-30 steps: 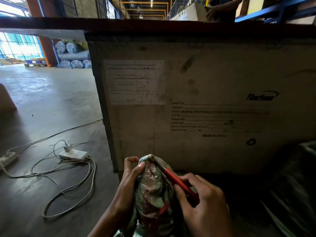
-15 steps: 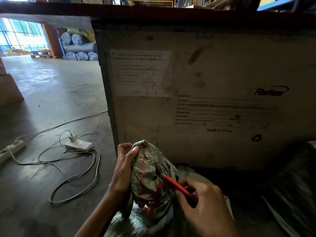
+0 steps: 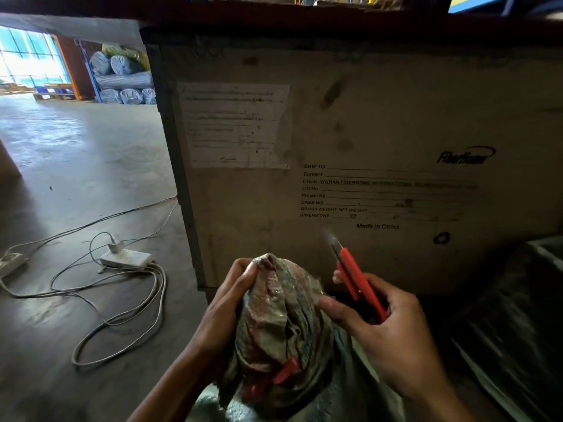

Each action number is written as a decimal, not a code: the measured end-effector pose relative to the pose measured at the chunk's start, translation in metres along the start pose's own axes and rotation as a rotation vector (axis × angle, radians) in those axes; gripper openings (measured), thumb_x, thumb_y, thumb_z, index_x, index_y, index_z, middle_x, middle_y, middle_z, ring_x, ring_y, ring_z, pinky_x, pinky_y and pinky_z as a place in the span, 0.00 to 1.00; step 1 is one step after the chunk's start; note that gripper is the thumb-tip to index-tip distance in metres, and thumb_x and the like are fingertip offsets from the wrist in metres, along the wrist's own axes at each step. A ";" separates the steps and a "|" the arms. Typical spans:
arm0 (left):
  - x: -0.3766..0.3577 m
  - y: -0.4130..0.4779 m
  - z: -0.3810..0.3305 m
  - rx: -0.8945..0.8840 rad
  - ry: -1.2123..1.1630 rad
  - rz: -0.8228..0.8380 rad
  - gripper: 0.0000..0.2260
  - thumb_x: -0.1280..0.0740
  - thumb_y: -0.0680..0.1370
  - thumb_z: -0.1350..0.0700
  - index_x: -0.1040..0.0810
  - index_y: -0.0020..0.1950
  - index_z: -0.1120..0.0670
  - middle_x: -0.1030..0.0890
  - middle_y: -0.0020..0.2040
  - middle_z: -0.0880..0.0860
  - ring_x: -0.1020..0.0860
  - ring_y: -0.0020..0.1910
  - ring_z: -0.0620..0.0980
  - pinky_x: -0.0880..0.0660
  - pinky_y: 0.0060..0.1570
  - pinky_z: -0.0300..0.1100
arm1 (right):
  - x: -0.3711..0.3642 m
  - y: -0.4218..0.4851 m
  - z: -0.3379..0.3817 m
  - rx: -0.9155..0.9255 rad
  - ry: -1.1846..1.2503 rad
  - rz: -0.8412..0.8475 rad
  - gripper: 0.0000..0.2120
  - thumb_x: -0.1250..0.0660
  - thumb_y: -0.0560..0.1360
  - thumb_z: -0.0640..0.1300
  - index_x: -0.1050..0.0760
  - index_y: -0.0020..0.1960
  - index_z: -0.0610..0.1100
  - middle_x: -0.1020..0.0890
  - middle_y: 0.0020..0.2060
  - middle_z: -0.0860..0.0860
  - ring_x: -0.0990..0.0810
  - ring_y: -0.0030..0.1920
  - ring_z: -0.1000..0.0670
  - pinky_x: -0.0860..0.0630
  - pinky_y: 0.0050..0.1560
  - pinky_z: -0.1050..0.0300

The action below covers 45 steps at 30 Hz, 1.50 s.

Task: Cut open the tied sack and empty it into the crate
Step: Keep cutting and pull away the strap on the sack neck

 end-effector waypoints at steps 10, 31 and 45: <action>-0.005 -0.005 0.011 -0.069 0.307 0.200 0.27 0.20 0.70 0.49 0.25 0.67 0.48 0.16 0.59 0.54 0.15 0.57 0.53 0.17 0.51 0.44 | -0.005 0.008 -0.012 -0.018 0.001 0.013 0.19 0.20 0.61 0.58 0.18 0.50 0.57 0.13 0.42 0.58 0.14 0.43 0.57 0.16 0.48 0.54; 0.035 0.004 -0.012 -0.395 0.796 0.275 0.23 0.26 0.76 0.53 0.23 0.71 0.47 0.17 0.64 0.43 0.19 0.63 0.45 0.20 0.60 0.49 | 0.013 0.017 -0.007 0.067 -0.011 0.311 0.13 0.23 0.70 0.41 0.16 0.55 0.47 0.13 0.49 0.49 0.14 0.51 0.51 0.18 0.57 0.50; 0.006 0.000 -0.004 0.286 -0.094 -0.093 0.25 0.40 0.80 0.35 0.22 0.65 0.52 0.12 0.47 0.57 0.14 0.43 0.55 0.19 0.46 0.49 | -0.030 0.002 -0.020 0.110 -0.081 0.169 0.13 0.23 0.70 0.46 0.16 0.53 0.56 0.12 0.43 0.59 0.14 0.45 0.61 0.21 0.46 0.66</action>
Point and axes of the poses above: each hand's wrist, its own y-axis towards the middle knuckle, its own x-axis out of the back of the hand, z = x × y, the point moved 1 cm from there along y, towards the middle knuckle
